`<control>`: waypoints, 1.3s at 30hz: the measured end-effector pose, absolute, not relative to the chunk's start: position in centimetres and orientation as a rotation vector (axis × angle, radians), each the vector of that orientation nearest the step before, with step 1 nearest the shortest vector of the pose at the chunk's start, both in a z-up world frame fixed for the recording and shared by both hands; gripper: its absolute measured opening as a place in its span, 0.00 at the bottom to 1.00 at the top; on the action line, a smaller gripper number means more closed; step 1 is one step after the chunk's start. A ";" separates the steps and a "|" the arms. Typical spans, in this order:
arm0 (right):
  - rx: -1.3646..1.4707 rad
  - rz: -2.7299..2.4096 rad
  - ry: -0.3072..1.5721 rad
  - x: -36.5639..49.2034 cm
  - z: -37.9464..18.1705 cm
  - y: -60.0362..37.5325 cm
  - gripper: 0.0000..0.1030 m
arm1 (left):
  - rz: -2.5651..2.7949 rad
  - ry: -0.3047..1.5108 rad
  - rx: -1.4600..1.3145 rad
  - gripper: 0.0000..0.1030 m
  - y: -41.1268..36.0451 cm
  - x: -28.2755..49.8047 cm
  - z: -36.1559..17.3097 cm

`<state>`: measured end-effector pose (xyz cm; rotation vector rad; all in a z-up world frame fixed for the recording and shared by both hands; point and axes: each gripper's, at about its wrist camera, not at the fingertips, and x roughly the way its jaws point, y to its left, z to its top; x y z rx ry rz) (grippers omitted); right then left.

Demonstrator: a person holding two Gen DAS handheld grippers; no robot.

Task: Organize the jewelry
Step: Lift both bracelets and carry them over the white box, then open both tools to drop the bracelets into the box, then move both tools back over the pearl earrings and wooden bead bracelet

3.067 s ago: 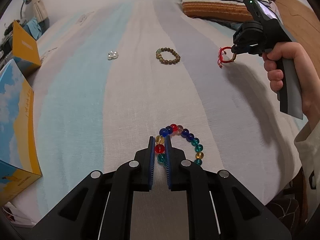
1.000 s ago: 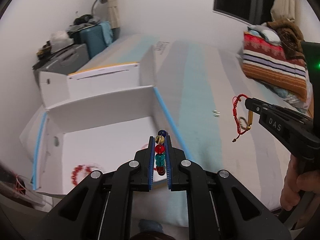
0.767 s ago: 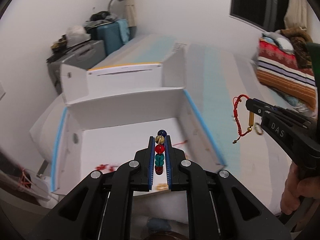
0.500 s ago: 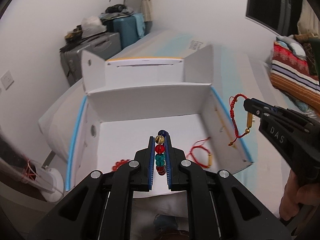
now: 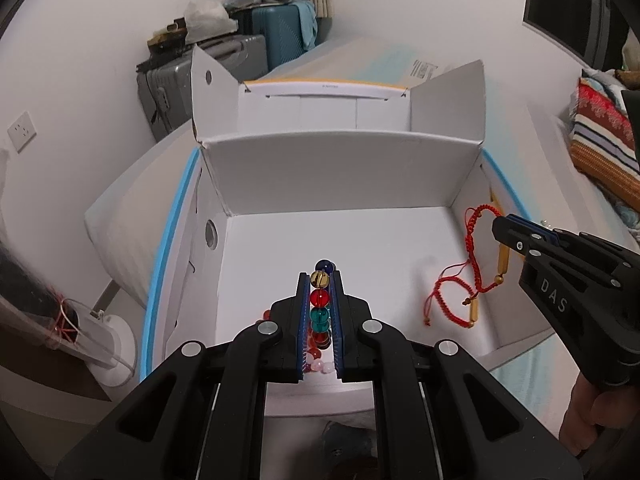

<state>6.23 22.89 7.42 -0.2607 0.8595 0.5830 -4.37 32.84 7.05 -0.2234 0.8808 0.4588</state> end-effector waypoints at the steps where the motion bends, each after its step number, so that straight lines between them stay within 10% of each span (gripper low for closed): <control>1: -0.260 0.584 0.869 6.4 7.1 23.0 0.07 | 0.459 0.885 -0.224 0.09 33.0 -4.2 6.8; 23: -0.285 0.550 0.906 7.1 4.8 23.4 0.08 | 0.477 0.968 -0.229 0.10 34.8 -2.7 3.3; 27: -0.261 0.562 0.884 6.7 5.7 22.9 0.33 | 0.486 0.944 -0.232 0.13 34.7 -3.2 4.3; 39: -0.252 0.463 0.761 6.8 10.3 17.4 0.67 | 0.449 0.852 -0.190 0.49 31.2 -2.8 7.7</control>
